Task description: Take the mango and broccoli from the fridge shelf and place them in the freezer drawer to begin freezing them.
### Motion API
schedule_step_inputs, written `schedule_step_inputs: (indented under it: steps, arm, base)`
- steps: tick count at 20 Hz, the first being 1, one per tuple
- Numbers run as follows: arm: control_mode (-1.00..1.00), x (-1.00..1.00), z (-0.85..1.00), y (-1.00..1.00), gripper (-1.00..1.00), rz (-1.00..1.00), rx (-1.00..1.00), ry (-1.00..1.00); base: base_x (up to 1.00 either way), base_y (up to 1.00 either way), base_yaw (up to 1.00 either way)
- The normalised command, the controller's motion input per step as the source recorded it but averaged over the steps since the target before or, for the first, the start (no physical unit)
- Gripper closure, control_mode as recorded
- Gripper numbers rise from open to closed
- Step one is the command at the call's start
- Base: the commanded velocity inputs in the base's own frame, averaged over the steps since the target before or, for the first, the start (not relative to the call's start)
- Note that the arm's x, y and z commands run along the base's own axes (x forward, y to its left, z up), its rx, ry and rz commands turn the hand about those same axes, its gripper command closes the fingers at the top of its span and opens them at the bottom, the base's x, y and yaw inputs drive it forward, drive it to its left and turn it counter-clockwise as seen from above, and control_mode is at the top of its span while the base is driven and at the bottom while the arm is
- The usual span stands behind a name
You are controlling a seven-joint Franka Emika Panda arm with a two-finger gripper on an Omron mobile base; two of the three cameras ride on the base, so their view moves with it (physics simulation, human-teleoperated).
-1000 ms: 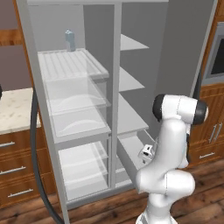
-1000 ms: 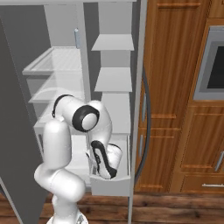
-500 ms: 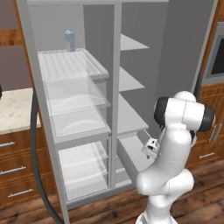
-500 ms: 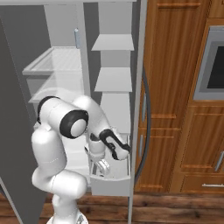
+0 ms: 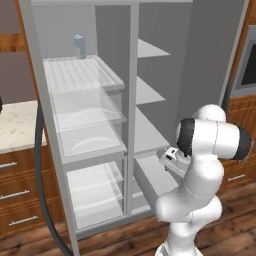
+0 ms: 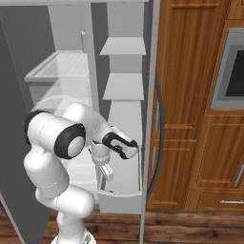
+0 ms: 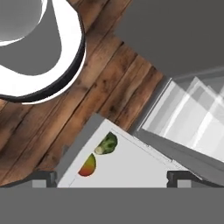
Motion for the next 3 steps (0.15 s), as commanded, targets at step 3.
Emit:
schedule_step_inputs:
  steps: [3]
  arm:
    - [-1.00,0.00,0.64,0.08,-1.00,-0.02,0.00,0.06]
  base:
    - [0.00,0.00,0.00]
